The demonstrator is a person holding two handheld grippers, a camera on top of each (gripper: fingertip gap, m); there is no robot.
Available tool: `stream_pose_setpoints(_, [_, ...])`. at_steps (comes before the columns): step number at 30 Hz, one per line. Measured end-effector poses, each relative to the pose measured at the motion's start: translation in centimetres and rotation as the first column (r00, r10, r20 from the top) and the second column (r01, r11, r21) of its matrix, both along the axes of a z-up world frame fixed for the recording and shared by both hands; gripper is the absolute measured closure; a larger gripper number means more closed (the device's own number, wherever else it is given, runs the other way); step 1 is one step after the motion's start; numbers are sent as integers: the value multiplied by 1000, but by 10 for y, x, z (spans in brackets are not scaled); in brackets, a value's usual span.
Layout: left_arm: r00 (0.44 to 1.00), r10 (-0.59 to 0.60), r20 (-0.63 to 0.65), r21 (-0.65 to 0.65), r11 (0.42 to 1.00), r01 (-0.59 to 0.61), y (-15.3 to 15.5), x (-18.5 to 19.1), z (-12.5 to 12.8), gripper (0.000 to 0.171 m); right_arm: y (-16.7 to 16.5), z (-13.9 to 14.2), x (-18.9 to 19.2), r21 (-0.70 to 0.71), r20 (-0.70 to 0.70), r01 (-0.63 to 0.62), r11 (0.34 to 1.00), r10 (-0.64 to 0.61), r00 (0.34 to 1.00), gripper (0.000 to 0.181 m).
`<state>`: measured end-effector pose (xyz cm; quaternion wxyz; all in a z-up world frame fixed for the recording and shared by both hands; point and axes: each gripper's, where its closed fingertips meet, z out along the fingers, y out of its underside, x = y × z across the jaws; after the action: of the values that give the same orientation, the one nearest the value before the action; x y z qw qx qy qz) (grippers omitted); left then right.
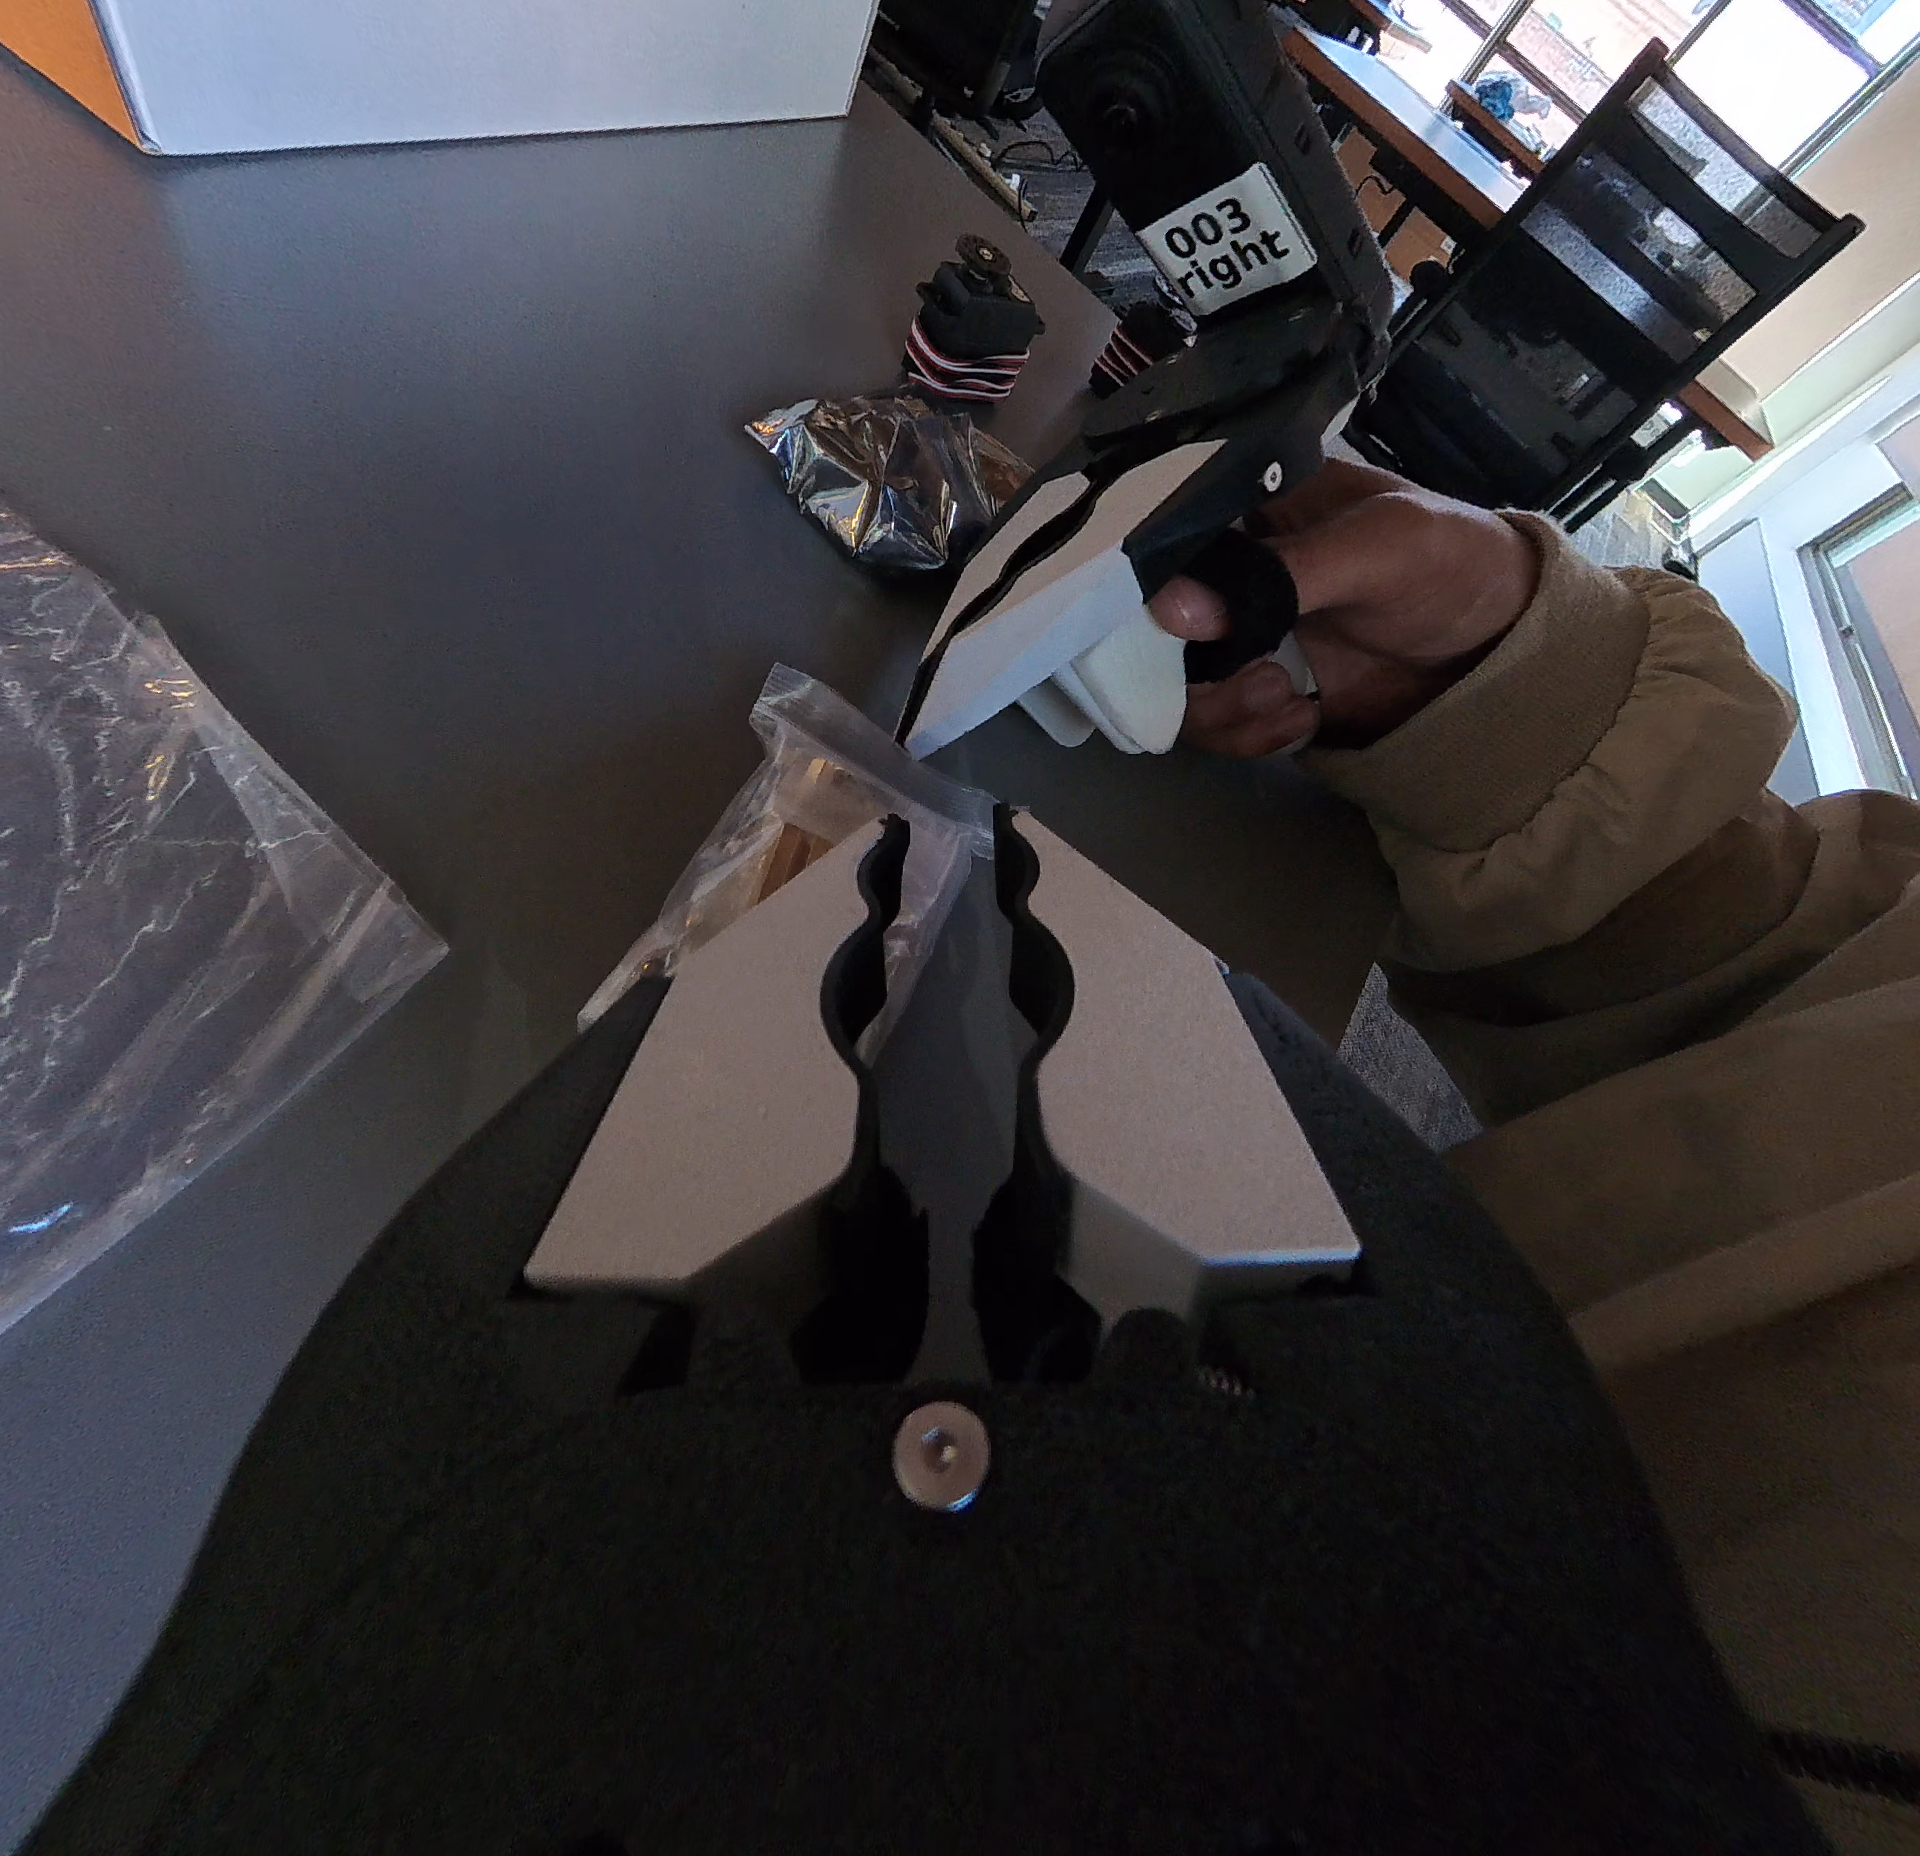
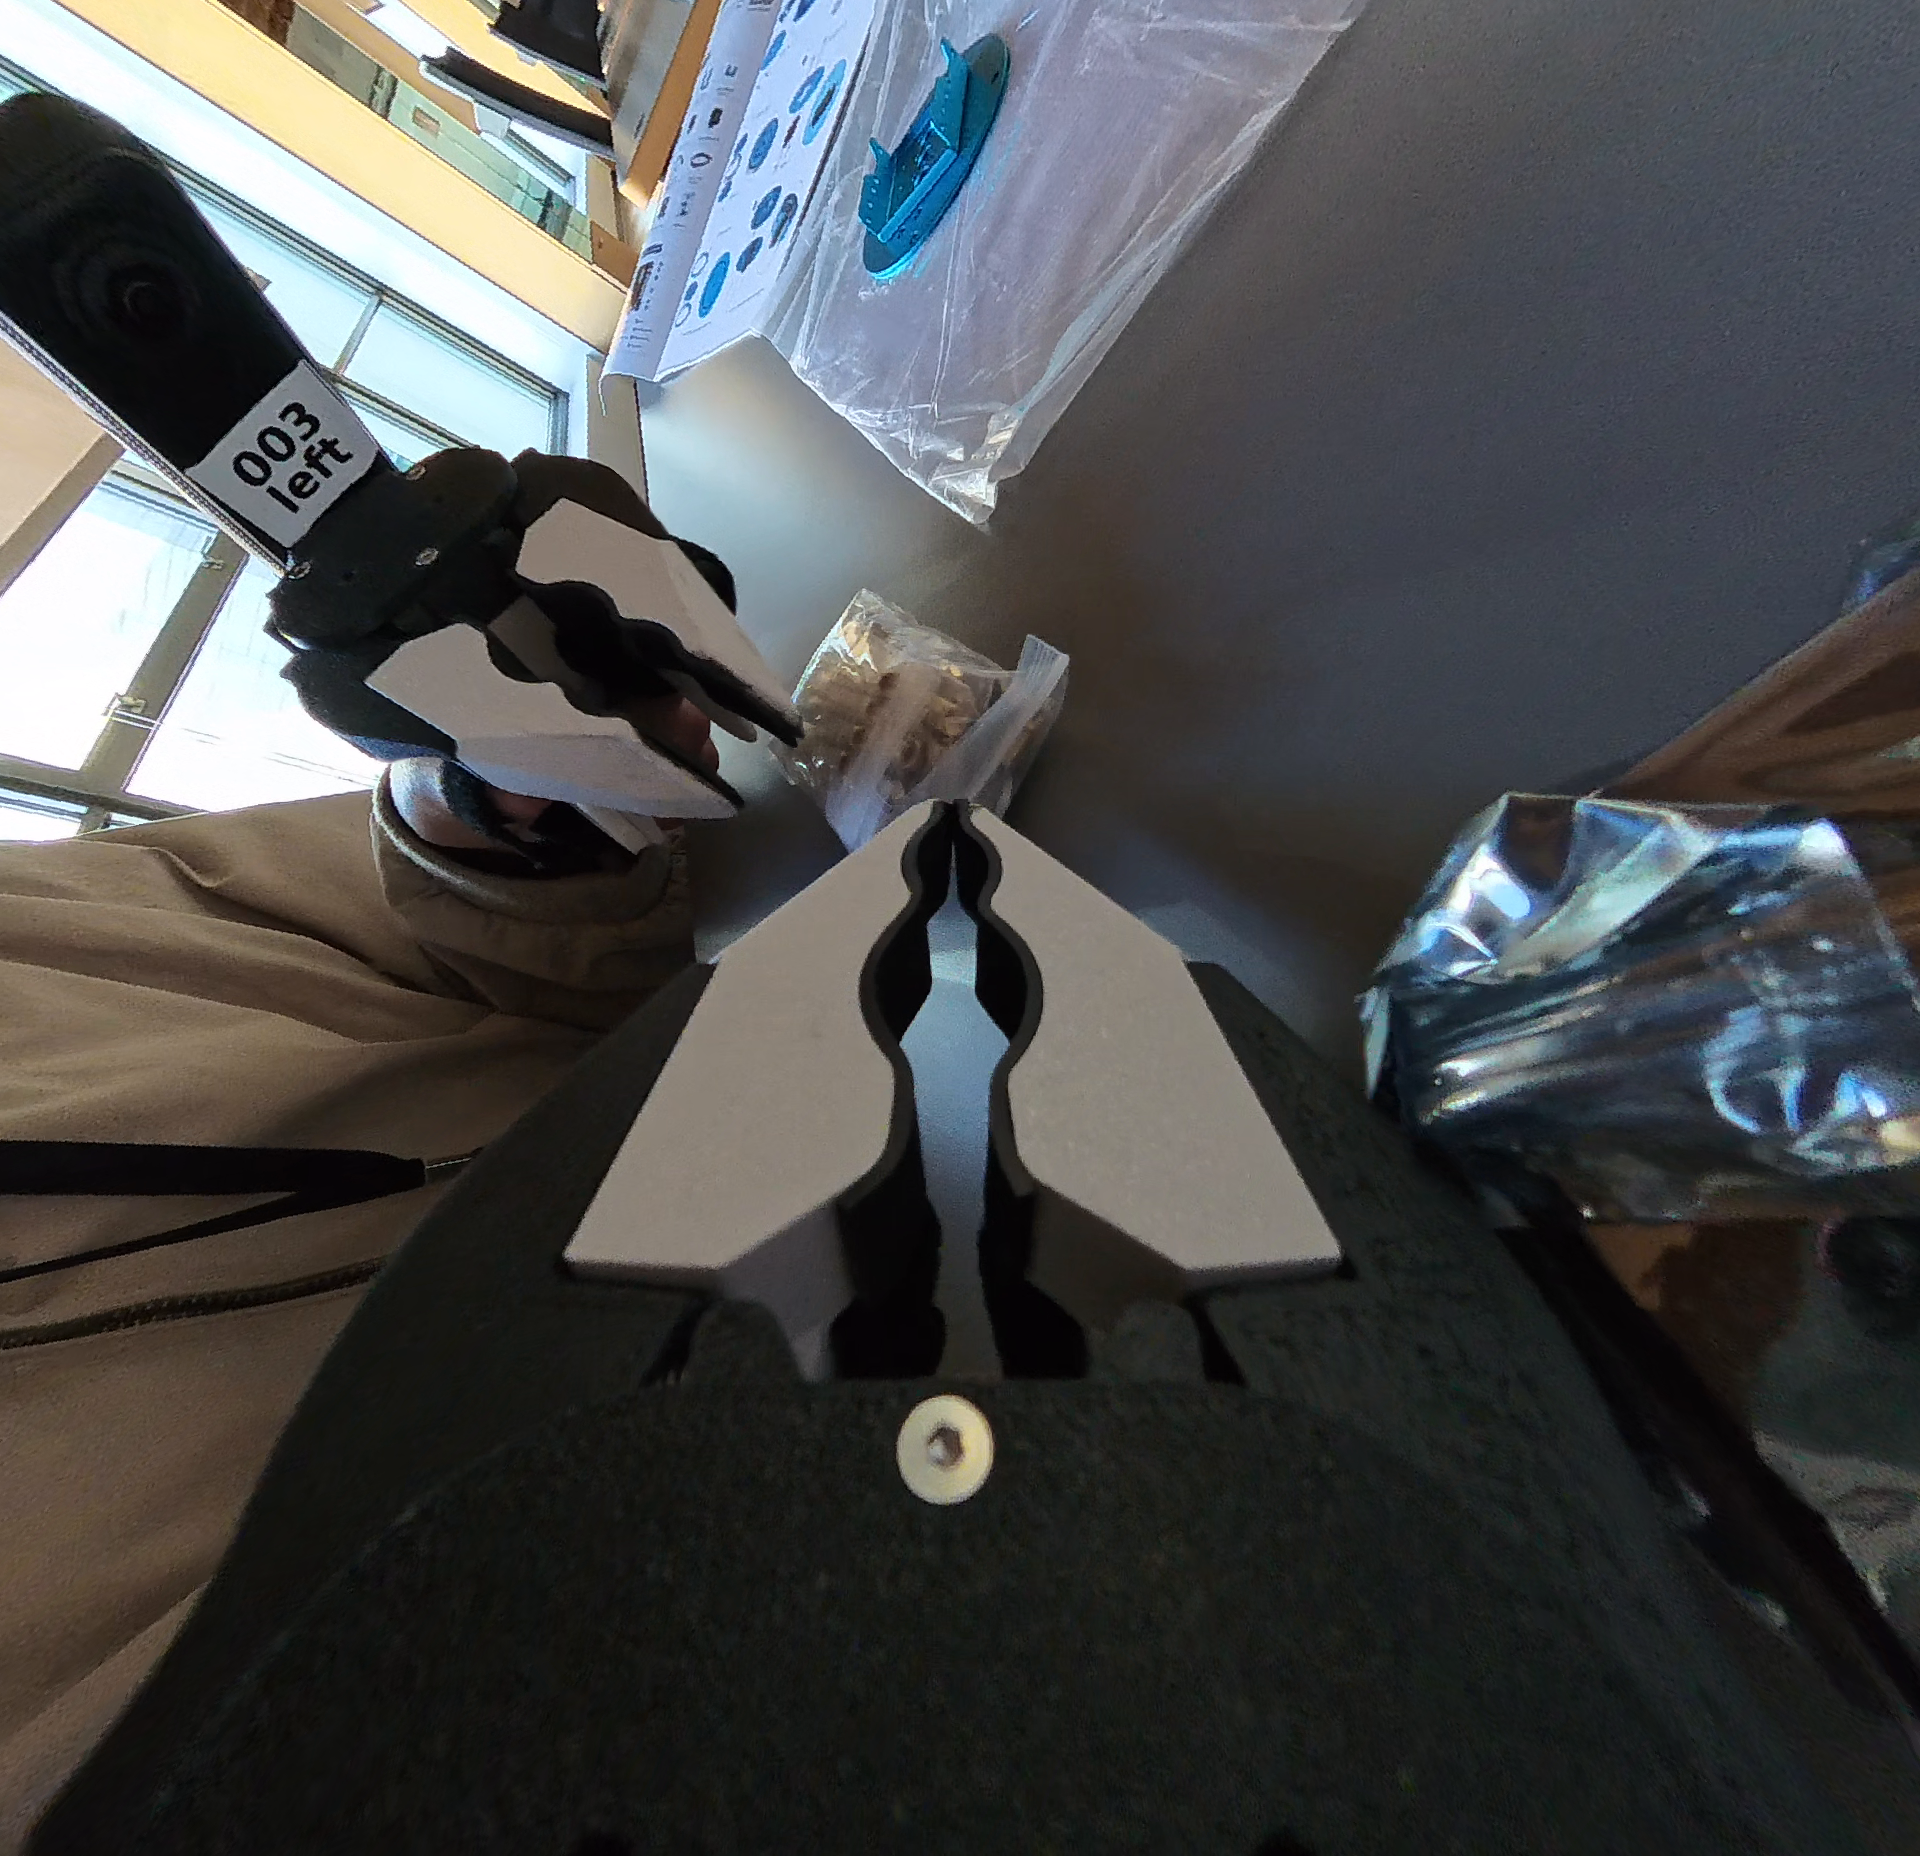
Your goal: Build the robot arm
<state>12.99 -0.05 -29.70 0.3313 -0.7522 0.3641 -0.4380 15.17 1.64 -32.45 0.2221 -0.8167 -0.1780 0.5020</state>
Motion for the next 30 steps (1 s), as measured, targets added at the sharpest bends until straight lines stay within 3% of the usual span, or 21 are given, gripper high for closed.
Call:
stream_pose_setpoints(6, [1000,-1,3,6,1000,1,0,1,2,156,-5,5,-3,29,-14,-26,999,26,1000,169])
stream_pose_setpoints(30, [1000,8,8,10,1000,-8,0,0,4,156,-4,5,-3,34,-12,-16,999,17,1000,168])
